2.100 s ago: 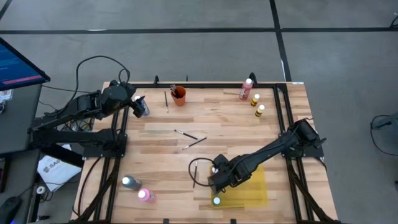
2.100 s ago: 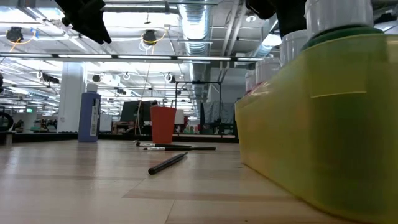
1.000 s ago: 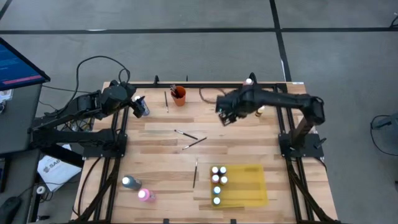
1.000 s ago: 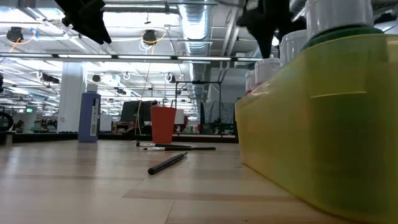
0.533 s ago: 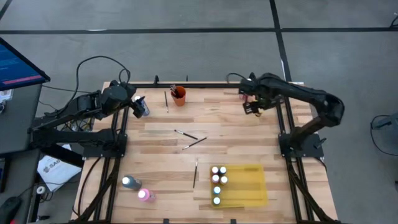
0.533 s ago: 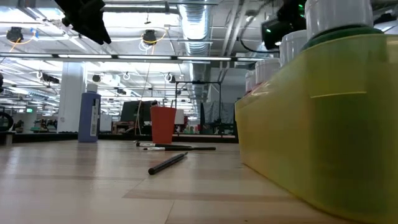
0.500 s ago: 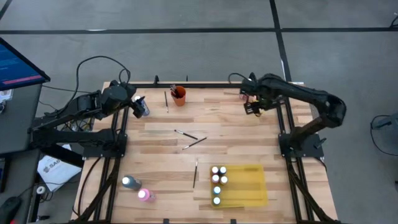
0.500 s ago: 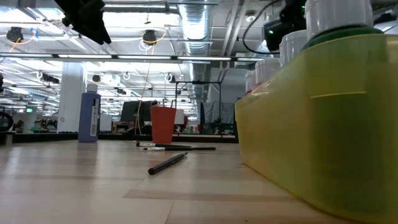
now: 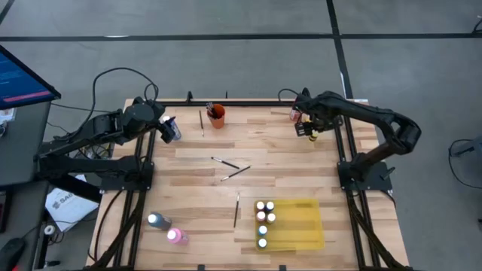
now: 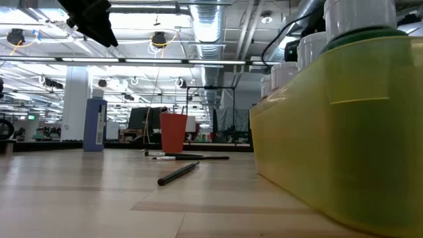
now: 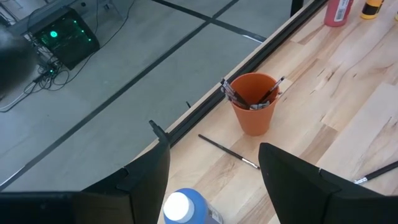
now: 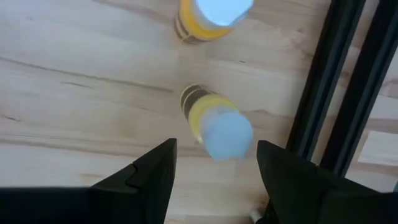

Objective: Pick & Place Paint Supplies
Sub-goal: Put the yellow paint bottle into the yellow bin

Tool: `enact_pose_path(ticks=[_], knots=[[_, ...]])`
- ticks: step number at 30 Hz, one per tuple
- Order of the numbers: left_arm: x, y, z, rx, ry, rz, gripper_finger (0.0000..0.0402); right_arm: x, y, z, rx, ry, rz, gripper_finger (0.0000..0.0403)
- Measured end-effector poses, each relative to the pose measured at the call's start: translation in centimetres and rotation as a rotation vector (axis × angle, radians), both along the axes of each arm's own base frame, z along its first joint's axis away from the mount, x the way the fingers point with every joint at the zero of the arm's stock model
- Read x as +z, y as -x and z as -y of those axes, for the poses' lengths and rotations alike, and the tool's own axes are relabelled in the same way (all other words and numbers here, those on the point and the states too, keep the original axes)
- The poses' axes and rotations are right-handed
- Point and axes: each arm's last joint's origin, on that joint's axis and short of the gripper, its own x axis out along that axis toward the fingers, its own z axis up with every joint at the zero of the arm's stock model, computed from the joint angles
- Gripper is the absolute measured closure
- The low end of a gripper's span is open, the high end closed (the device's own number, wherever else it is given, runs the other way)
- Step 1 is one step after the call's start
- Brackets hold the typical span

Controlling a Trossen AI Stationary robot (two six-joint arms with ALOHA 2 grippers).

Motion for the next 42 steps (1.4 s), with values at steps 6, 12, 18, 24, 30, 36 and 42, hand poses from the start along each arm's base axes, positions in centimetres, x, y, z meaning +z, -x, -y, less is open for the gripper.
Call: enact_pose_path(ticks=[6,12,18,24,30,36,42], knots=[[0.0,0.0,0.0,0.000,0.000,0.000,0.0164,-1.0,-0.2,1.0,0.020,-0.018,-0.019,0.0188],[0.0,0.0,0.0,0.000,0.000,-0.001,0.0164,-1.5,-0.2,1.4,0.013,-0.031,-0.031,0.0235],[0.0,0.0,0.0,0.000,0.000,-0.002,0.0164,-1.4,-0.3,1.3,0.016,-0.030,-0.031,0.0294],[0.0,0.0,0.0,0.000,0.001,-0.003,0.0164,-0.1,-0.4,0.1,0.044,0.005,0.003,0.0294],[0.0,0.0,0.0,0.000,0.001,-0.003,0.0164,4.8,-1.3,-4.0,0.109,0.055,0.224,0.0294],[0.0,0.0,0.0,0.000,0.001,-0.003,0.0164,8.9,-3.0,-11.0,0.203,0.037,0.497,0.0294],[0.0,0.0,0.0,0.000,0.001,-0.003,0.0164,10.1,-5.3,-19.1,0.311,-0.083,0.691,0.0294]])
